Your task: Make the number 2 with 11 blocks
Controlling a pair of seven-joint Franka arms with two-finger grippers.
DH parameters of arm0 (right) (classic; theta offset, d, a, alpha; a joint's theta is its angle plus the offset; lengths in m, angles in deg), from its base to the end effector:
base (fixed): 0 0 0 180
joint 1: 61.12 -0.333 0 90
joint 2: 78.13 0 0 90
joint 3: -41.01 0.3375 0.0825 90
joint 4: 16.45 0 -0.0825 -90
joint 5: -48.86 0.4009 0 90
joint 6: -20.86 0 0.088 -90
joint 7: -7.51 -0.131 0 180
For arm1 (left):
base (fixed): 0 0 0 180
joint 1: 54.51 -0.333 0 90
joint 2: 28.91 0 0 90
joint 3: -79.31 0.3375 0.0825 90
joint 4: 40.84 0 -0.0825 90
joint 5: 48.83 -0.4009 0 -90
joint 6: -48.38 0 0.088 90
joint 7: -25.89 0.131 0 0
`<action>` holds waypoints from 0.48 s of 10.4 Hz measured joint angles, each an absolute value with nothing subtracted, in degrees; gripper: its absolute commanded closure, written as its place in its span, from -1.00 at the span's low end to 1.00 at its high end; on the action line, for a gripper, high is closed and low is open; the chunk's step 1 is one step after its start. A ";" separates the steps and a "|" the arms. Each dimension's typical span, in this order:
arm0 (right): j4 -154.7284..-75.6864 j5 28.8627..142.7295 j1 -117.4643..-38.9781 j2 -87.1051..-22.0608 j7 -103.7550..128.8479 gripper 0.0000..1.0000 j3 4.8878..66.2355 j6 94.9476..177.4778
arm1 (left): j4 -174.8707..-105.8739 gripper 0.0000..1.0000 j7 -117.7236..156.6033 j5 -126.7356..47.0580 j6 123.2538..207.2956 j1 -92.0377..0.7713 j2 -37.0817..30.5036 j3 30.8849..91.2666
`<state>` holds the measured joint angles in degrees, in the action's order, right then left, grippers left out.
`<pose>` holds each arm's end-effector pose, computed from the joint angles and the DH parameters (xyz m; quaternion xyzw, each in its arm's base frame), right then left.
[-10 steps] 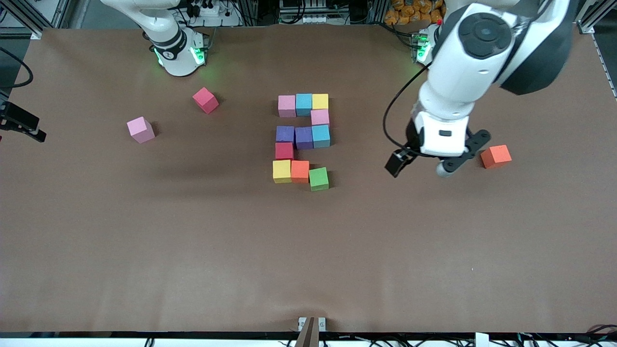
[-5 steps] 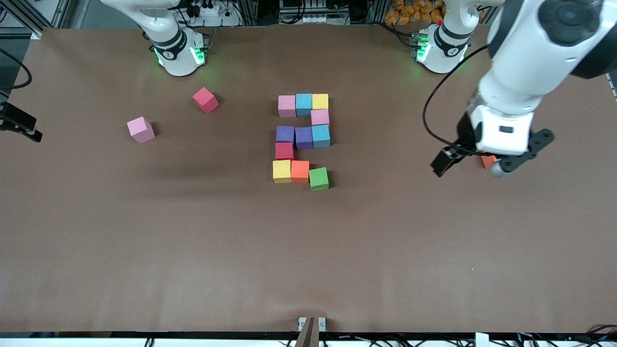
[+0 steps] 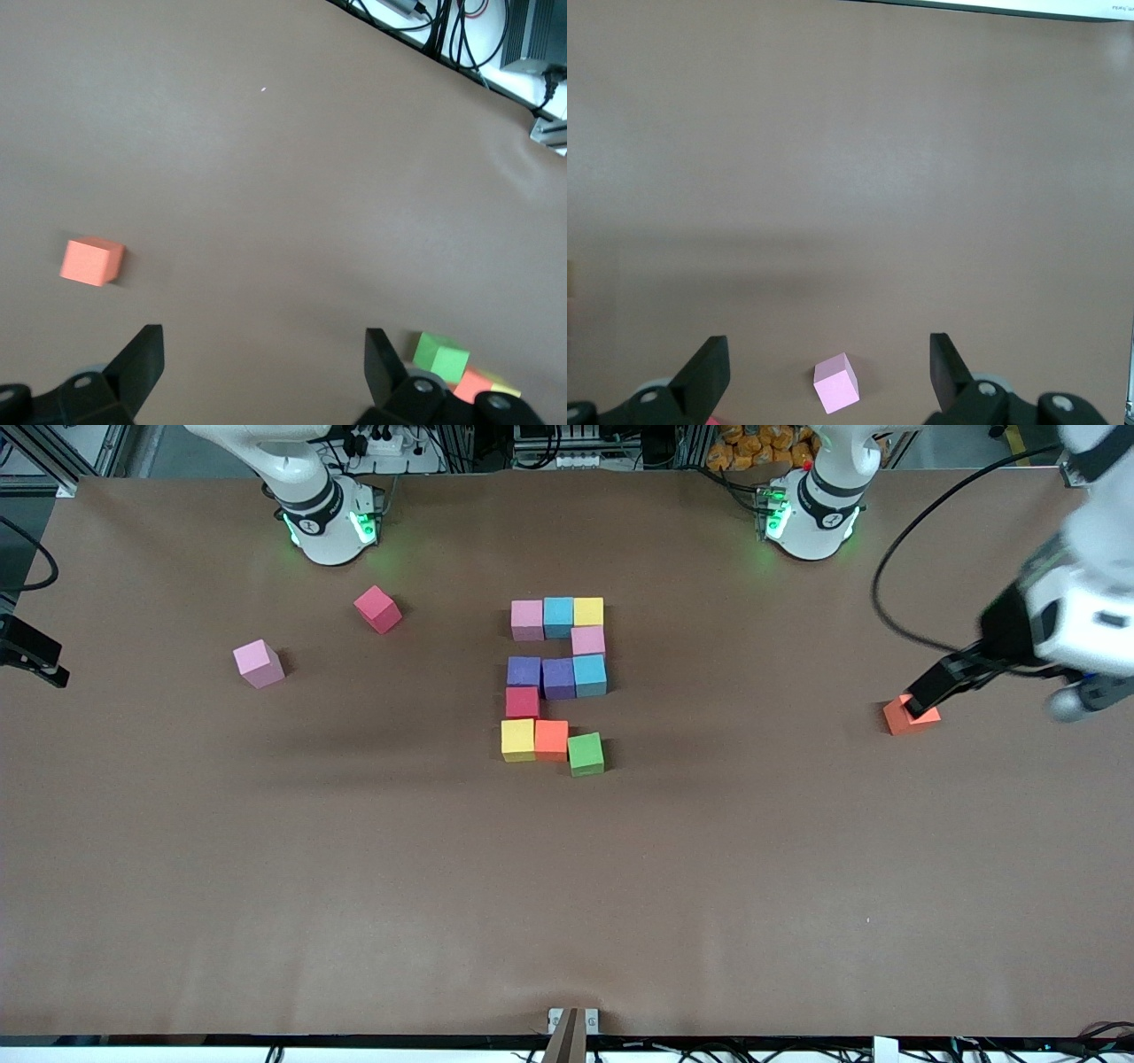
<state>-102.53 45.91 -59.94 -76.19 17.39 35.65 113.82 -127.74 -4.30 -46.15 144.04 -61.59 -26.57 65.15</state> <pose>0.5861 -0.0727 0.6412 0.9983 0.0294 0.0388 0.0332 0.5928 -0.0762 0.6352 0.9775 0.2012 0.0446 0.0449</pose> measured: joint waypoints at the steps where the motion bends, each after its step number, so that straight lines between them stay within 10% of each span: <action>1: -102.52 45.84 -60.01 -76.20 17.39 -1.00 35.72 113.79 | -127.75 -1.00 -0.87 -45.87 142.27 -63.50 -27.58 65.21; 5: -102.57 45.31 -59.96 -76.19 17.39 -1.00 35.60 113.71 | -127.99 -1.00 17.63 -45.82 135.14 -63.61 -29.78 69.42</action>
